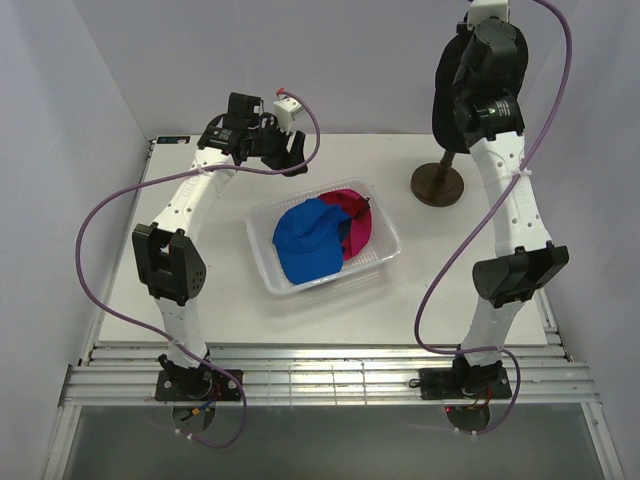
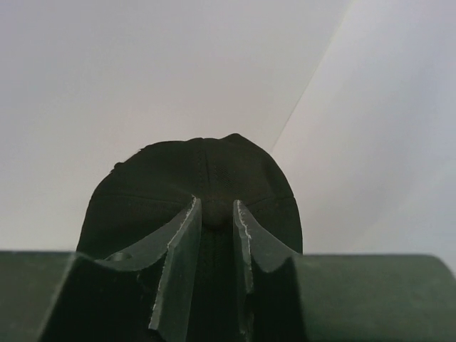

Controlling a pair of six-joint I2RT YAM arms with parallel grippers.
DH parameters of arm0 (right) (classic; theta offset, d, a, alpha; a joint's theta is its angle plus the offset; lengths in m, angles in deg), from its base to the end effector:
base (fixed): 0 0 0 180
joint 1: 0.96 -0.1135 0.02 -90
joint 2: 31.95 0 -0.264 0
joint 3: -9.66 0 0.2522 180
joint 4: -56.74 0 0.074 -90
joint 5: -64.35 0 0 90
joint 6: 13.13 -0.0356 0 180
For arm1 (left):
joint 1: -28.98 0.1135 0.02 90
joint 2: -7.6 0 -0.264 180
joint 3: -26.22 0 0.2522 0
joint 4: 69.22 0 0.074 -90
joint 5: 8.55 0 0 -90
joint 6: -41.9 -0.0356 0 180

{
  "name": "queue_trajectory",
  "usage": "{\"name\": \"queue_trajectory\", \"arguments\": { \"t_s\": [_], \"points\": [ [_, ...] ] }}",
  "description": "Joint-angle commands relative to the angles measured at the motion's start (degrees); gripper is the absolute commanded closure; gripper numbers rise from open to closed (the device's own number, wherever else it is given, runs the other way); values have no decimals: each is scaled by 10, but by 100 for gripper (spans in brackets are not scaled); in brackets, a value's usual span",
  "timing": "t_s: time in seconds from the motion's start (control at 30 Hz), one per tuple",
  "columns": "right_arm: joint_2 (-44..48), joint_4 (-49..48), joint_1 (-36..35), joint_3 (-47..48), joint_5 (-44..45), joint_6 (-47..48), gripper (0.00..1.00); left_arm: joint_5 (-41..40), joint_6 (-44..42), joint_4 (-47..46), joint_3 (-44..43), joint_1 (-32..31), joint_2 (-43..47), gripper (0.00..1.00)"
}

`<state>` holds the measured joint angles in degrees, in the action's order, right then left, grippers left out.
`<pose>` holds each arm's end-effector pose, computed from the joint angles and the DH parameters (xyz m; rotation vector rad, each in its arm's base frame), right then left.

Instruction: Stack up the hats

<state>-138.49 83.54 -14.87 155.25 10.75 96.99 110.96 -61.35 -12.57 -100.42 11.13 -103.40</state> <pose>0.3849 0.0736 0.5472 0.1279 1.4132 -0.5197 0.4103 -0.1505 0.3591 0.8576 2.0815 -0.6291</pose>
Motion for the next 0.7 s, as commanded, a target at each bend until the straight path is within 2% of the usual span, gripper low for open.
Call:
{"name": "queue_trajectory", "arguments": {
  "t_s": [0.0,0.2,0.43,0.53,0.63,0.67],
  "points": [
    [-12,-29,5,11,64,29,70,15,1,-1,-3,1,22,25],
    [-11,29,22,12,25,-25,64,18,1,-1,0,2,22,25],
    [-10,45,27,21,-5,-46,60,23,1,-2,5,2,23,25],
    [-2,45,28,35,-19,-54,53,28,2,-1,8,2,24,25],
    [13,38,27,43,-27,-62,36,34,2,-1,10,2,24,24],
    [19,32,27,41,-27,-64,27,34,2,-1,10,2,24,24]
  ]
}}
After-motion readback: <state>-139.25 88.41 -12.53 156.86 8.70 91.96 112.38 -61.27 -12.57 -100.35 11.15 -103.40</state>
